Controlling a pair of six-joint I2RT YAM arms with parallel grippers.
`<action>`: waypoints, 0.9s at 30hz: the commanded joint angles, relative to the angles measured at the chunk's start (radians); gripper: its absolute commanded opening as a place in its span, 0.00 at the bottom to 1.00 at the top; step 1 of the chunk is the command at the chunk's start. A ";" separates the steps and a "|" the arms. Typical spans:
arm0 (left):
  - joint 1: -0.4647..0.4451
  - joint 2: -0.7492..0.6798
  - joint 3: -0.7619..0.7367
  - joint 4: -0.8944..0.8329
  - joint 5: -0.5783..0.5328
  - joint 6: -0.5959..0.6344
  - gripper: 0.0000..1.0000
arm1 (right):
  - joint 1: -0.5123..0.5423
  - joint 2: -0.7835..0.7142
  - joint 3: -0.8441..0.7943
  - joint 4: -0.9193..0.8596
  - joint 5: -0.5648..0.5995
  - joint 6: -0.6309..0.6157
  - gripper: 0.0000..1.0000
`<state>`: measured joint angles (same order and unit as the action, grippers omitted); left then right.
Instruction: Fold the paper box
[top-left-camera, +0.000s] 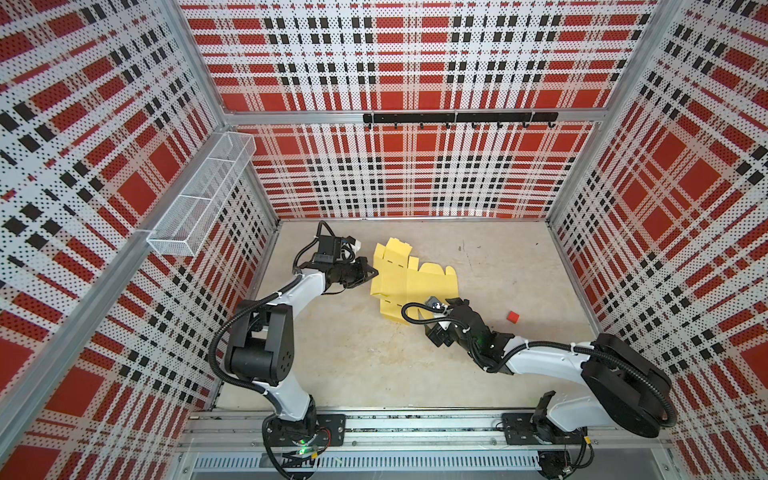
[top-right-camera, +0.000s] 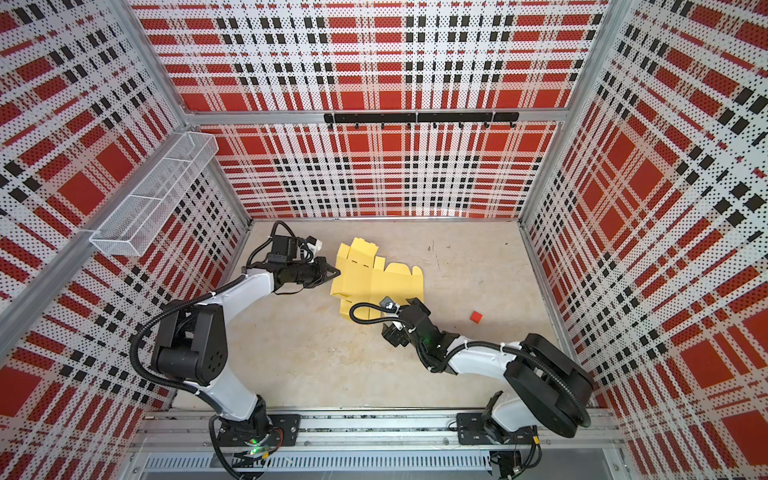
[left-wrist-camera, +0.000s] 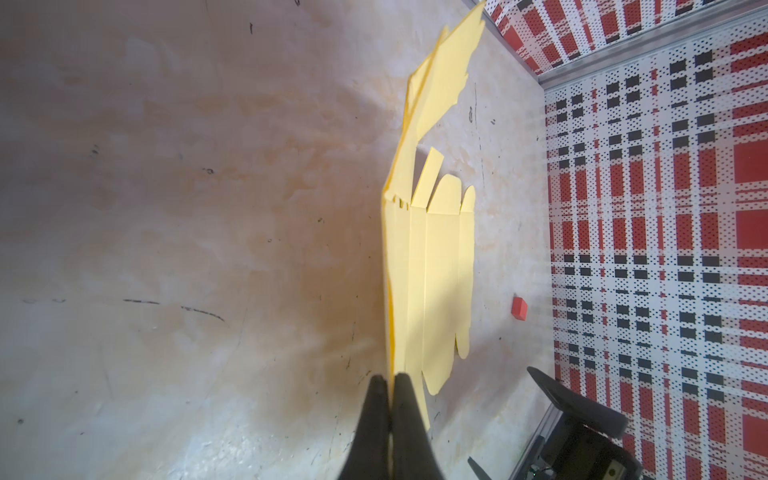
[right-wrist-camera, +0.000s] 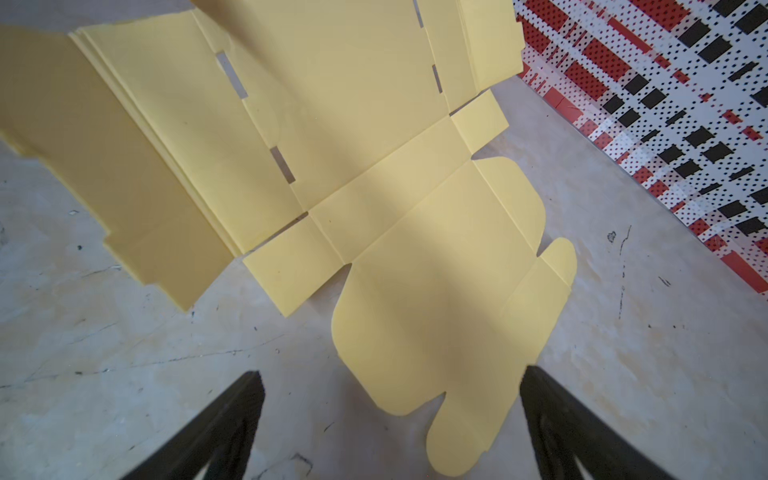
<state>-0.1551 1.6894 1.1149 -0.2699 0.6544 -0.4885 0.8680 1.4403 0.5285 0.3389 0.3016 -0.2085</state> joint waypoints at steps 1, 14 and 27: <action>-0.003 -0.015 0.006 0.012 0.008 -0.002 0.00 | 0.006 0.058 -0.002 0.104 0.005 0.001 0.98; -0.033 -0.017 0.019 0.001 0.001 -0.015 0.00 | 0.005 0.217 0.047 0.227 -0.009 0.014 0.99; -0.055 -0.010 0.004 0.016 -0.005 -0.001 0.00 | -0.016 0.197 0.037 0.287 0.022 0.033 0.99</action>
<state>-0.2001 1.6894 1.1152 -0.2695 0.6491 -0.4965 0.8627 1.6657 0.5648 0.5488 0.3080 -0.1905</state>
